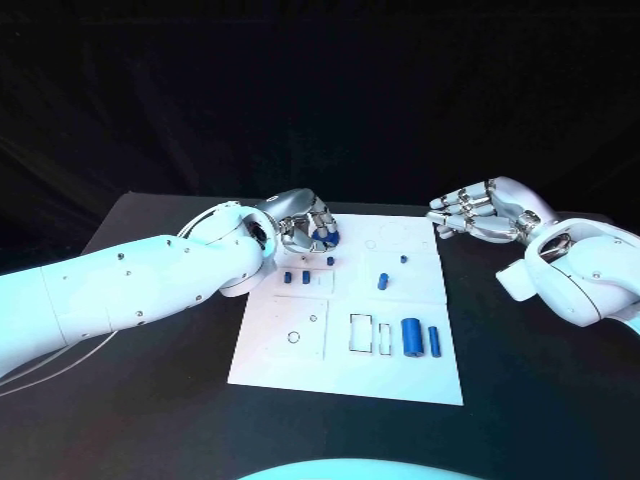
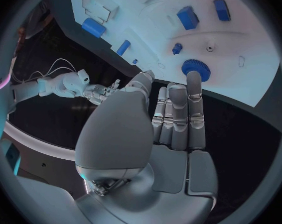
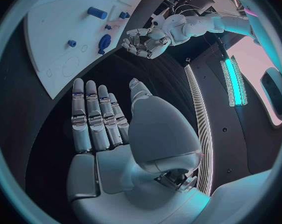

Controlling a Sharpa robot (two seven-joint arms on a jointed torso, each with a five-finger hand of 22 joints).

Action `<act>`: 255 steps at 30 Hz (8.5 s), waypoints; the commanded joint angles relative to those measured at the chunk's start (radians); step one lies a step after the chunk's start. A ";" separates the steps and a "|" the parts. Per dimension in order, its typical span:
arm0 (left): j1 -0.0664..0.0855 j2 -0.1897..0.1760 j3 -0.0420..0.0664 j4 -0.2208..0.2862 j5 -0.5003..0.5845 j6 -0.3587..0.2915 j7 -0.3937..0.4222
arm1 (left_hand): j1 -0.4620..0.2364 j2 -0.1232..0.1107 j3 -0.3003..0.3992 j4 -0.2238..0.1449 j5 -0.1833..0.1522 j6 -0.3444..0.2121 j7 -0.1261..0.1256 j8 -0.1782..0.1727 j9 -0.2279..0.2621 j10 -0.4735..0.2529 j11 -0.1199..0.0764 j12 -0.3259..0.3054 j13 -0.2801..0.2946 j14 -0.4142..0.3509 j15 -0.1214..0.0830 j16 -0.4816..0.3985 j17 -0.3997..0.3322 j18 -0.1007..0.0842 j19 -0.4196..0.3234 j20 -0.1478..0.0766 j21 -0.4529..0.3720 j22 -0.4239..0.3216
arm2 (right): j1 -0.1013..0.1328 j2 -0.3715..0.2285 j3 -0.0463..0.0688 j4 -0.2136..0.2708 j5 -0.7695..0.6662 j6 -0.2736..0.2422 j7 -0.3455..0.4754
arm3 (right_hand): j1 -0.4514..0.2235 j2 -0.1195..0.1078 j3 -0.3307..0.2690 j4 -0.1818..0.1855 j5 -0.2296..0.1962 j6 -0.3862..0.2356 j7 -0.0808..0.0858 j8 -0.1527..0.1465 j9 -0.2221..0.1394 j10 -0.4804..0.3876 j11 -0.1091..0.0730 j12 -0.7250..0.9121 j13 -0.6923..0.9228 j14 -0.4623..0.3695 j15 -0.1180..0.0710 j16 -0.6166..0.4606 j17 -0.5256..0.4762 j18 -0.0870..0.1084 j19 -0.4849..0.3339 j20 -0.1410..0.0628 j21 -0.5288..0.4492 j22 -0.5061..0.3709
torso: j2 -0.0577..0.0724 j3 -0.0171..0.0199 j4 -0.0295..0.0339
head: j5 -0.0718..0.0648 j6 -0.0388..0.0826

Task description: Assemble the parts on the task board

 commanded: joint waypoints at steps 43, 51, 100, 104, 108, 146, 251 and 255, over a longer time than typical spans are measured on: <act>-0.002 0.134 -0.017 -0.184 -0.162 0.211 0.012 | 0.093 0.062 0.014 -0.013 0.002 0.092 0.005 -0.058 -0.112 0.045 0.001 -0.055 -0.108 0.065 -0.001 0.200 0.049 -0.020 0.116 -0.005 0.169 0.190 | -0.002 0.008 0.000 0.002 0.000 0.002 0.011 | -0.003 0.000 -0.005 -0.003 0.006 -0.004 0.013 -0.001 0.001 -0.008 0.004 -0.002 -0.001 -0.003 0.001 -0.004 -0.004 0.007 0.001 0.005 0.000 -0.005 | 0.001 0.0000 0.0016 | -0.007 0.002; -0.007 0.145 -0.017 -0.204 -0.151 0.218 0.016 | 0.094 0.060 0.024 -0.016 0.001 0.096 0.005 -0.062 -0.118 0.057 -0.001 -0.056 -0.114 0.076 -0.002 0.224 0.066 -0.025 0.129 -0.006 0.195 0.218 | -0.002 0.009 0.000 0.002 0.000 0.004 0.009 | -0.003 0.000 -0.005 -0.003 0.006 -0.004 0.013 -0.001 0.001 -0.008 0.004 -0.002 -0.001 -0.003 0.001 -0.004 -0.004 0.007 0.001 0.005 0.000 -0.005 | 0.000 0.0002 0.0012 | -0.010 0.000; -0.010 0.155 -0.017 -0.216 -0.135 0.216 0.033 | 0.077 0.033 0.377 -0.183 -0.093 0.208 -0.002 -0.103 -0.155 0.210 -0.018 -0.127 -0.145 0.129 -0.022 0.342 0.115 -0.051 0.178 -0.027 0.385 0.416 | -0.002 0.010 0.000 0.001 0.000 0.006 0.011 | -0.002 0.001 -0.004 -0.004 0.007 -0.005 0.014 -0.001 0.001 -0.008 0.004 -0.002 -0.001 -0.004 0.001 -0.004 -0.005 0.007 0.001 0.005 0.000 -0.006 | 0.000 -0.0001 0.0013 | -0.012 0.002; -0.010 0.152 -0.017 -0.212 -0.124 0.197 0.042 | 0.049 0.029 0.371 -0.186 -0.096 0.214 -0.001 -0.105 -0.154 0.215 -0.019 -0.132 -0.142 0.129 -0.022 0.343 0.112 -0.051 0.178 -0.026 0.386 0.417 | -0.002 0.010 0.000 0.001 0.000 0.005 0.011 | -0.002 0.001 -0.004 -0.004 0.007 -0.005 0.014 -0.001 0.001 -0.008 0.004 -0.002 -0.001 -0.004 0.001 -0.004 -0.005 0.007 0.001 0.005 0.000 -0.006 | -0.001 -0.0006 0.0017 | -0.012 0.004; -0.011 0.142 -0.015 -0.197 -0.103 0.193 0.045 | 0.041 0.027 0.368 -0.189 -0.095 0.215 -0.001 -0.106 -0.154 0.216 -0.020 -0.134 -0.141 0.129 -0.022 0.343 0.109 -0.050 0.177 -0.026 0.384 0.416 | -0.002 0.010 0.000 0.000 0.001 0.005 0.012 | -0.002 0.001 -0.004 -0.004 0.007 -0.005 0.014 -0.001 0.001 -0.008 0.004 -0.002 -0.001 -0.004 0.001 -0.004 -0.005 0.007 0.001 0.005 0.000 -0.006 | -0.001 -0.0005 0.0022 | -0.010 0.006; 0.011 -0.016 0.026 -0.107 0.025 0.233 -0.030 | -0.067 0.027 0.277 -0.177 -0.096 0.220 -0.008 -0.122 -0.149 0.224 -0.024 -0.167 -0.134 0.133 -0.022 0.357 0.114 -0.051 0.183 -0.022 0.364 0.403 | -0.003 0.006 0.000 -0.001 0.003 0.005 0.010 | -0.001 0.003 -0.003 -0.006 0.010 -0.004 0.013 0.000 0.001 -0.009 0.004 -0.002 -0.001 -0.004 0.001 -0.004 -0.007 0.007 0.001 0.005 0.000 -0.009 | 0.000 0.0000 0.0017 | 0.003 0.016; 0.002 0.016 0.011 -0.143 -0.015 0.279 -0.036 | -0.059 0.039 0.276 -0.182 -0.094 0.219 -0.009 -0.126 -0.148 0.223 -0.025 -0.176 -0.133 0.132 -0.023 0.359 0.116 -0.050 0.184 -0.022 0.360 0.400 | -0.004 0.009 0.000 -0.003 0.006 0.008 0.013 | 0.000 0.004 -0.002 -0.008 0.011 -0.004 0.014 0.000 0.001 -0.010 0.004 -0.001 -0.001 -0.004 0.001 -0.003 -0.010 0.007 0.001 0.005 0.000 -0.015 | 0.000 0.0000 0.0007 | -0.001 0.007; 0.002 0.016 0.011 -0.142 -0.015 0.281 -0.037 | -0.059 0.039 0.276 -0.182 -0.094 0.219 -0.009 -0.126 -0.148 0.223 -0.025 -0.176 -0.133 0.132 -0.023 0.359 0.116 -0.050 0.184 -0.022 0.360 0.400 | -0.004 0.009 0.000 -0.003 0.006 0.008 0.013 | 0.000 0.004 -0.002 -0.008 0.011 -0.004 0.014 0.000 0.001 -0.010 0.004 -0.001 -0.001 -0.004 0.001 -0.003 -0.010 0.007 0.001 0.005 0.000 -0.015 | 0.000 0.0003 0.0007 | -0.001 0.008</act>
